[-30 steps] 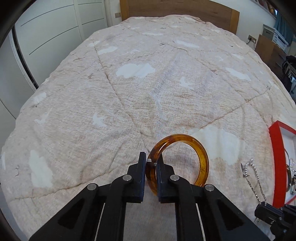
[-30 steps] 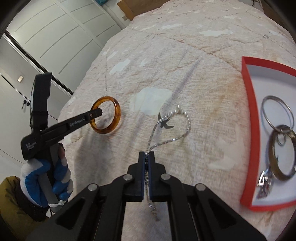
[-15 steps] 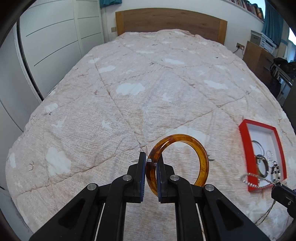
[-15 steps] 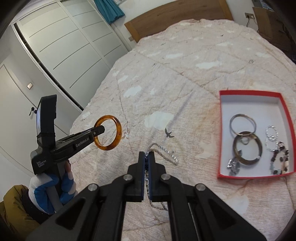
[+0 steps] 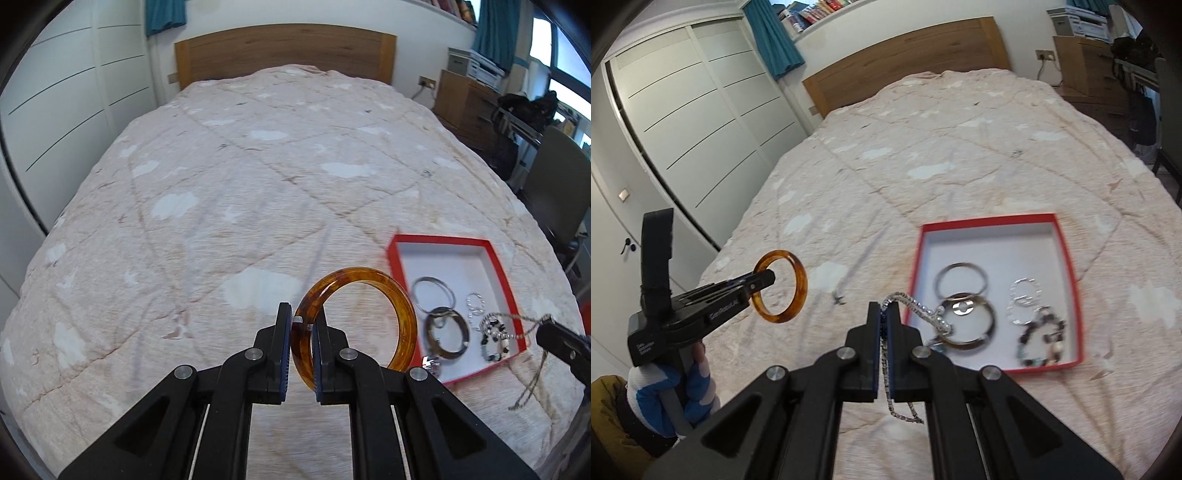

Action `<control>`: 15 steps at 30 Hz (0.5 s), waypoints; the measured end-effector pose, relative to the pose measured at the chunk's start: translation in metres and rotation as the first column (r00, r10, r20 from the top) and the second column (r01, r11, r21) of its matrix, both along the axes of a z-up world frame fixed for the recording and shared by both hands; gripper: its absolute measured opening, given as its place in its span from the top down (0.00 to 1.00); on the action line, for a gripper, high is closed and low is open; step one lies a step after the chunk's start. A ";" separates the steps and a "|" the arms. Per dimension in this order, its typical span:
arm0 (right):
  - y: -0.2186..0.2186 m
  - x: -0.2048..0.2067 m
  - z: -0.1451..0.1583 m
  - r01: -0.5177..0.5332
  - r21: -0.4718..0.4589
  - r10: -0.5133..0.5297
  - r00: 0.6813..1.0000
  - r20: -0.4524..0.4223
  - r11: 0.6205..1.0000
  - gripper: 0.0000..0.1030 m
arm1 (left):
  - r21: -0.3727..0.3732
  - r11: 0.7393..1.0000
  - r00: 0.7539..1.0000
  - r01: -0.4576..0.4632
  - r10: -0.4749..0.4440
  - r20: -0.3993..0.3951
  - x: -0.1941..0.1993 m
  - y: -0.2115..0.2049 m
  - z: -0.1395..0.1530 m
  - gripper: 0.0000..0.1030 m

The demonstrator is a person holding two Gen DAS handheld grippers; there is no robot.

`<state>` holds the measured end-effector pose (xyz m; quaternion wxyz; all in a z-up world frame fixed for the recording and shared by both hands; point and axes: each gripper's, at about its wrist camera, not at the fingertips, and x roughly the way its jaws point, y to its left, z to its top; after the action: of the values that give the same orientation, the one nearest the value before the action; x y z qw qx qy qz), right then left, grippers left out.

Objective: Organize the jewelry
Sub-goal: 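Carry the amber bangle into the red box with the left tool while the right tool carries the necklace there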

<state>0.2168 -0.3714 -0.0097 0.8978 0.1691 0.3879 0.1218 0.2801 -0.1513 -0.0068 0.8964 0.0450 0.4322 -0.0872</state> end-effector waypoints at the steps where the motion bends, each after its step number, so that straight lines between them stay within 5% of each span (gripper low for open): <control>1: -0.009 0.004 -0.002 0.013 -0.007 -0.013 1.000 -0.002 1.000 0.97 | 0.000 1.000 1.000 0.014 -0.014 -0.005 0.002 -0.009 -0.003 0.90; 15: -0.080 0.067 -0.054 0.093 -0.089 -0.097 0.995 -0.038 0.992 0.97 | 0.033 0.985 0.983 0.169 -0.166 -0.078 0.048 -0.123 -0.055 0.90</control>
<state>0.2840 -0.4518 -0.0635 0.9007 0.1508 0.4032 0.0583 0.3285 -0.2744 -0.0621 0.8679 0.0954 0.4620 -0.1556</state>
